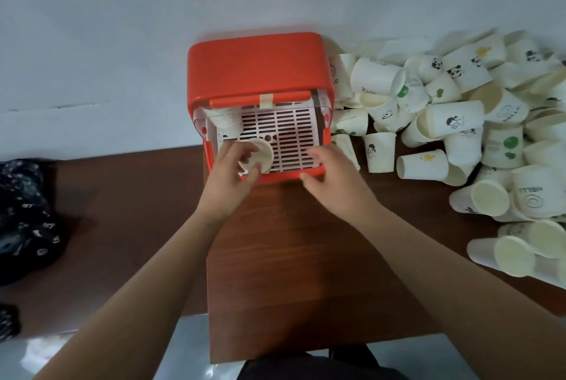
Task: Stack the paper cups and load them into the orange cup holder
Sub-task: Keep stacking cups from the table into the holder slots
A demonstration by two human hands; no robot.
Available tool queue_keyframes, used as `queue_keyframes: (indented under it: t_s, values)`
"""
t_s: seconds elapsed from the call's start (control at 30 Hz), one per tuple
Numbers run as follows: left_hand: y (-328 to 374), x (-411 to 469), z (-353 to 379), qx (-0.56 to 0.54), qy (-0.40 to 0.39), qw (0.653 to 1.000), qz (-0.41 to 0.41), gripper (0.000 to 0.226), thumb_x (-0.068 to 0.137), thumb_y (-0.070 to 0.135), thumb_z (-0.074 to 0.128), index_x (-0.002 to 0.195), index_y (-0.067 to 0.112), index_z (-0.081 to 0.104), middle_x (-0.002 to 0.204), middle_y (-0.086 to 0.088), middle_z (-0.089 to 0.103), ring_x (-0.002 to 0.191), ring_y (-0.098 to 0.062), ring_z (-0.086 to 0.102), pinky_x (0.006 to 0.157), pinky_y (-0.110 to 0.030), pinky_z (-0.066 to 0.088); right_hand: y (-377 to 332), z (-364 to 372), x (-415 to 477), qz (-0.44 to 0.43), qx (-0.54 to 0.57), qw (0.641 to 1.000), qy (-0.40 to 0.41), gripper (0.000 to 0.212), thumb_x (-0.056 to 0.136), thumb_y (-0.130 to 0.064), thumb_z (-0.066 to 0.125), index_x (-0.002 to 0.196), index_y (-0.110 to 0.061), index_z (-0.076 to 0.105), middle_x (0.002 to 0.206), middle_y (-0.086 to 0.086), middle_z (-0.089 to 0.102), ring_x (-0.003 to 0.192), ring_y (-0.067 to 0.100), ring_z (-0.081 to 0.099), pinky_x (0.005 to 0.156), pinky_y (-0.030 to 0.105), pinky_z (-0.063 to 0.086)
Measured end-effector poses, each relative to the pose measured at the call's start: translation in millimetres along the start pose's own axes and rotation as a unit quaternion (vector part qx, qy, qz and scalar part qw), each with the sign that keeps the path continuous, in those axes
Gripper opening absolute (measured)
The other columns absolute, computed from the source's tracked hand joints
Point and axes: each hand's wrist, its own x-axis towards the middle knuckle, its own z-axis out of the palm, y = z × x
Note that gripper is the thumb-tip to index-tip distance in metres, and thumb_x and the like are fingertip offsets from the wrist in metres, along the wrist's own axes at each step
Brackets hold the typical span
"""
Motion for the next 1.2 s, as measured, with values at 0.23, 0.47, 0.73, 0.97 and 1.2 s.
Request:
queue_keyframes:
  t_s: [0.23, 0.47, 0.73, 0.97, 1.2]
  values:
    - [56, 34, 90, 0.151, -0.138, 0.957, 0.205, 0.04, 0.086, 0.008, 0.067, 0.125, 0.009, 0.064, 0.118, -0.008, 0.061, 0.11, -0.026, 0.058, 0.096, -0.038, 0.048, 110, -57, -15, 0.169, -0.081, 0.979, 0.083, 0.049, 0.093, -0.024, 0.063, 0.136, -0.004, 0.051, 0.127, 0.016, 0.05, 0.113, 0.031, 0.055, 0.097, 0.04, 0.044]
    - [77, 90, 143, 0.336, -0.261, 0.882, 0.204, 0.064, 0.084, 0.002, 0.061, 0.145, 0.021, 0.052, 0.15, -0.006, 0.046, 0.139, -0.029, 0.041, 0.117, -0.043, 0.031, 137, -54, 20, 0.194, -0.11, 0.972, 0.076, 0.047, 0.094, -0.032, 0.06, 0.127, 0.0, 0.048, 0.123, 0.02, 0.054, 0.113, 0.035, 0.055, 0.091, 0.043, 0.047]
    - [83, 84, 177, 0.507, -0.299, 0.778, 0.219, 0.06, 0.09, 0.013, 0.062, 0.143, 0.037, 0.048, 0.14, -0.003, 0.041, 0.133, -0.025, 0.039, 0.113, -0.041, 0.028, 155, -40, 33, 0.229, -0.145, 0.962, 0.041, 0.051, 0.098, -0.043, 0.055, 0.127, -0.002, 0.044, 0.124, 0.015, 0.059, 0.117, 0.033, 0.057, 0.086, 0.042, 0.049]
    - [73, 61, 186, 0.478, -0.321, 0.774, 0.265, 0.066, 0.082, 0.026, 0.074, 0.141, 0.026, 0.045, 0.151, 0.0, 0.042, 0.144, -0.021, 0.033, 0.117, -0.04, 0.023, 163, -43, 34, 0.201, -0.146, 0.968, 0.038, 0.052, 0.092, -0.045, 0.065, 0.12, -0.004, 0.049, 0.114, 0.013, 0.063, 0.108, 0.031, 0.062, 0.078, 0.038, 0.047]
    - [77, 29, 147, 0.114, -0.28, 0.951, 0.071, 0.073, 0.074, 0.031, 0.088, 0.136, 0.023, 0.049, 0.131, 0.005, 0.057, 0.118, -0.014, 0.053, 0.102, -0.035, 0.045, 167, -64, 11, 0.199, 0.028, 0.979, 0.033, 0.048, 0.08, -0.036, 0.074, 0.112, -0.006, 0.055, 0.103, 0.007, 0.065, 0.096, 0.026, 0.063, 0.073, 0.037, 0.047]
